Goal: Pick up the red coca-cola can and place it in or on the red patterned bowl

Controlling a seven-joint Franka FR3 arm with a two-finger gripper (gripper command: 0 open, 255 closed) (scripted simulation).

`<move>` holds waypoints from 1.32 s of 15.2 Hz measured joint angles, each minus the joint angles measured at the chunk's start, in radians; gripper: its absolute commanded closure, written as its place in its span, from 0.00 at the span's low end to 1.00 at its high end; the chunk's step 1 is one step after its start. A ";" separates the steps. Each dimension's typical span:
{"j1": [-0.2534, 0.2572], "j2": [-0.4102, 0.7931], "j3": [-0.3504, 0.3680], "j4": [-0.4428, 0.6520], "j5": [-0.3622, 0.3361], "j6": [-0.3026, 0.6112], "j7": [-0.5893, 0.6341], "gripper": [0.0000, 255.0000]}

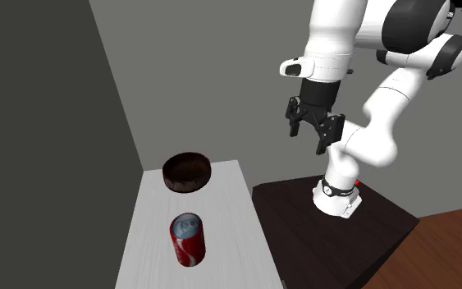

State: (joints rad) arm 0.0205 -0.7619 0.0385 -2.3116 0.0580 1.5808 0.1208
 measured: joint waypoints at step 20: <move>-0.043 0.699 0.019 0.414 -0.041 0.255 0.088 0.00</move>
State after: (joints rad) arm -0.0223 -0.0624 0.0578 -1.8980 0.0170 1.8361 0.2090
